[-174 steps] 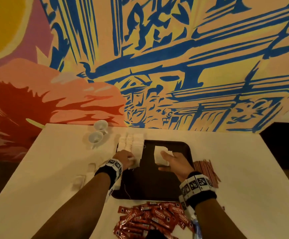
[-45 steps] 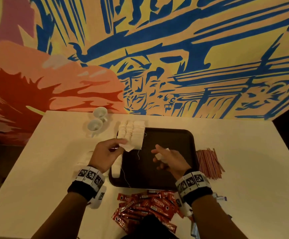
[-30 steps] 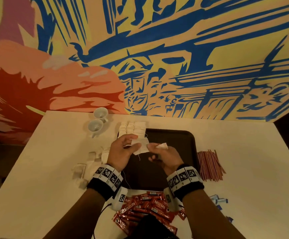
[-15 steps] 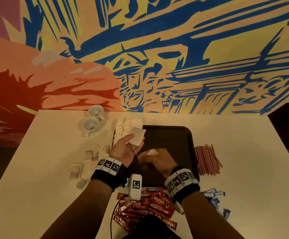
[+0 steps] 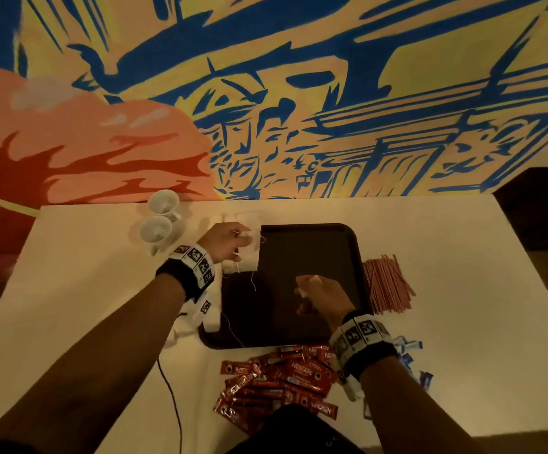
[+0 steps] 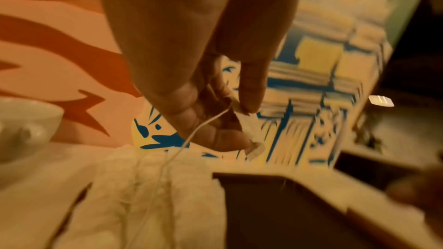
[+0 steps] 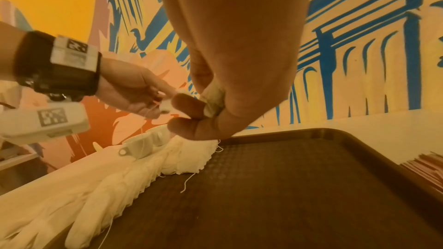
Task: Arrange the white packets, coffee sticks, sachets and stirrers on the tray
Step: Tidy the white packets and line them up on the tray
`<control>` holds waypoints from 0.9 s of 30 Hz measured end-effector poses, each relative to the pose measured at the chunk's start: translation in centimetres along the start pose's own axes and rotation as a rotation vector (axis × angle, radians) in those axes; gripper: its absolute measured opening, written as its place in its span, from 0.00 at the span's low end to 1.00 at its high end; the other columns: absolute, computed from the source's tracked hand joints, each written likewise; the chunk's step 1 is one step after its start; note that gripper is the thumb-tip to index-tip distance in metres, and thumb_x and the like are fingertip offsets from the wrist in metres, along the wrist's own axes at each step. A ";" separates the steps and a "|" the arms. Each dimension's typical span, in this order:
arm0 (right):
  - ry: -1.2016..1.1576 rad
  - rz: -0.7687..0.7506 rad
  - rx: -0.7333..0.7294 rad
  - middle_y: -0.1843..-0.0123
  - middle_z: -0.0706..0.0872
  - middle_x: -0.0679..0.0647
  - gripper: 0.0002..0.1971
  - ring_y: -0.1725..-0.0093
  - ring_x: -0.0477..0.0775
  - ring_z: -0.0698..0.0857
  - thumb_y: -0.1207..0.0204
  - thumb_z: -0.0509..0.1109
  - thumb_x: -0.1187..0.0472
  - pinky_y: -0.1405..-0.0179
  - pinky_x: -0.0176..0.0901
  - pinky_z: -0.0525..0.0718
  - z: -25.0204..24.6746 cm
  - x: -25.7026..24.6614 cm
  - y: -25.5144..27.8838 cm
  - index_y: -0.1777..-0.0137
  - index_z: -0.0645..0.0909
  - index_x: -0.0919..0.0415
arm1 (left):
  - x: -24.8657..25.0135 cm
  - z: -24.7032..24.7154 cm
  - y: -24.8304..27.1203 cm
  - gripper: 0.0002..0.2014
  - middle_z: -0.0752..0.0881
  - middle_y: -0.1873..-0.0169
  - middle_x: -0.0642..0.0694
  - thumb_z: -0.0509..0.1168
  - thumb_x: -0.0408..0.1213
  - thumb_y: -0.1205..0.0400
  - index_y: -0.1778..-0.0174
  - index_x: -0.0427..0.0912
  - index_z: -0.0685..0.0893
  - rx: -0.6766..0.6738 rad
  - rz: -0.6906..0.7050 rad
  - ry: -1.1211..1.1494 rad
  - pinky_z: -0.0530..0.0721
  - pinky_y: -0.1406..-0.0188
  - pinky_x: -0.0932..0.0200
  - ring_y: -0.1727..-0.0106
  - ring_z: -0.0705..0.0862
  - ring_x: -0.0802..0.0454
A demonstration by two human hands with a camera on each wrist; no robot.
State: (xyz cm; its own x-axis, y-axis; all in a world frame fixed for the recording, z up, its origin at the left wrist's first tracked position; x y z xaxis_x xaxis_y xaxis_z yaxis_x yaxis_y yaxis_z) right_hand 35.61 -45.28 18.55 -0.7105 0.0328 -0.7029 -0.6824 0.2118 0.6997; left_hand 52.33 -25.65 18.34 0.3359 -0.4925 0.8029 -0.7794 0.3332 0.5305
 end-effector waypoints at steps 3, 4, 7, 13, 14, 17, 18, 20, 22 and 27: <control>-0.016 -0.014 0.005 0.45 0.90 0.60 0.11 0.63 0.55 0.88 0.13 0.65 0.56 0.45 0.60 0.90 -0.1 0.0 0.2 0.43 0.85 0.61 | -1.8 0.1 -2.8 0.09 0.87 0.46 0.45 0.70 0.39 0.17 0.41 0.46 0.86 -0.076 0.090 -0.504 0.88 0.49 0.50 0.47 0.86 0.45; -0.020 -0.014 0.005 0.44 0.89 0.60 0.11 0.62 0.54 0.87 0.13 0.64 0.56 0.44 0.60 0.90 -0.2 0.0 0.2 0.42 0.85 0.61 | -2.2 0.4 -3.4 0.10 0.87 0.44 0.45 0.69 0.40 0.17 0.41 0.48 0.87 -0.126 0.101 -0.641 0.86 0.46 0.51 0.45 0.86 0.45; -0.024 0.000 0.007 0.43 0.89 0.59 0.12 0.61 0.53 0.87 0.13 0.64 0.55 0.42 0.61 0.90 -0.4 0.1 0.4 0.39 0.85 0.60 | -3.5 1.2 -4.7 0.12 0.87 0.42 0.45 0.67 0.39 0.16 0.37 0.49 0.87 -0.285 0.136 -0.894 0.80 0.44 0.57 0.41 0.84 0.46; -0.044 0.032 0.009 0.40 0.87 0.60 0.13 0.57 0.53 0.86 0.12 0.64 0.55 0.45 0.55 0.91 -0.6 0.1 0.6 0.36 0.84 0.61 | -4.2 2.1 -6.4 0.19 0.82 0.34 0.46 0.65 0.31 0.17 0.32 0.53 0.83 -0.329 0.178 -1.114 0.81 0.36 0.52 0.34 0.82 0.44; -0.046 0.033 0.008 0.40 0.87 0.60 0.13 0.57 0.53 0.86 0.12 0.64 0.55 0.47 0.52 0.91 -0.6 0.2 0.6 0.36 0.83 0.60 | -4.0 2.1 -6.5 0.19 0.82 0.34 0.46 0.65 0.31 0.17 0.32 0.54 0.82 -0.318 0.185 -1.126 0.83 0.37 0.51 0.36 0.83 0.44; -0.053 0.039 0.010 0.40 0.87 0.59 0.12 0.57 0.52 0.86 0.12 0.64 0.55 0.49 0.50 0.91 -0.3 0.3 0.6 0.36 0.83 0.59 | -3.7 2.0 -7.0 0.23 0.82 0.35 0.45 0.66 0.29 0.18 0.30 0.56 0.79 -0.313 0.207 -1.166 0.84 0.39 0.47 0.38 0.84 0.43; -0.058 0.041 0.011 0.40 0.87 0.59 0.12 0.57 0.52 0.86 0.12 0.64 0.55 0.48 0.50 0.91 -0.2 0.3 0.6 0.36 0.83 0.59 | -3.6 1.9 -7.1 0.24 0.82 0.34 0.44 0.66 0.28 0.18 0.30 0.55 0.78 -0.318 0.213 -1.181 0.84 0.38 0.46 0.38 0.84 0.43; -0.064 0.045 0.009 0.40 0.87 0.59 0.12 0.58 0.52 0.86 0.12 0.64 0.55 0.45 0.53 0.90 0.0 0.4 0.5 0.36 0.83 0.59 | -3.6 1.9 -7.3 0.25 0.81 0.34 0.43 0.66 0.26 0.19 0.29 0.53 0.77 -0.318 0.238 -1.196 0.83 0.38 0.47 0.38 0.83 0.42; -0.065 0.048 0.006 0.41 0.87 0.58 0.12 0.57 0.52 0.86 0.12 0.65 0.55 0.42 0.55 0.90 0.1 0.4 0.6 0.36 0.83 0.59 | -3.6 1.8 -7.5 0.25 0.81 0.34 0.42 0.66 0.25 0.19 0.28 0.52 0.76 -0.303 0.244 -1.197 0.82 0.38 0.49 0.37 0.83 0.41; -0.057 0.040 -0.008 0.40 0.86 0.58 0.13 0.54 0.53 0.86 0.12 0.65 0.54 0.47 0.49 0.90 0.2 0.3 0.6 0.35 0.82 0.59 | -3.8 1.7 -8.0 0.22 0.82 0.38 0.43 0.67 0.29 0.19 0.31 0.52 0.77 -0.241 0.253 -1.154 0.82 0.39 0.49 0.40 0.83 0.42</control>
State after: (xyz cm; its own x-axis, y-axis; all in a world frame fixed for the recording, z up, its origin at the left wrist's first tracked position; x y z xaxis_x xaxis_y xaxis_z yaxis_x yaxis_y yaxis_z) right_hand 35.03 -44.89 18.79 -0.7264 0.0966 -0.6805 -0.6552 0.2018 0.7280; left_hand 56.42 -27.77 10.56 -0.5785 -0.7794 0.2406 -0.5946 0.6049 0.5297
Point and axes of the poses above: each hand's wrist, its own y-axis away from the middle knuckle, its own z-axis out of the palm, x = y × z, the point moved 1 cm from there along -y, towards the middle knuckle
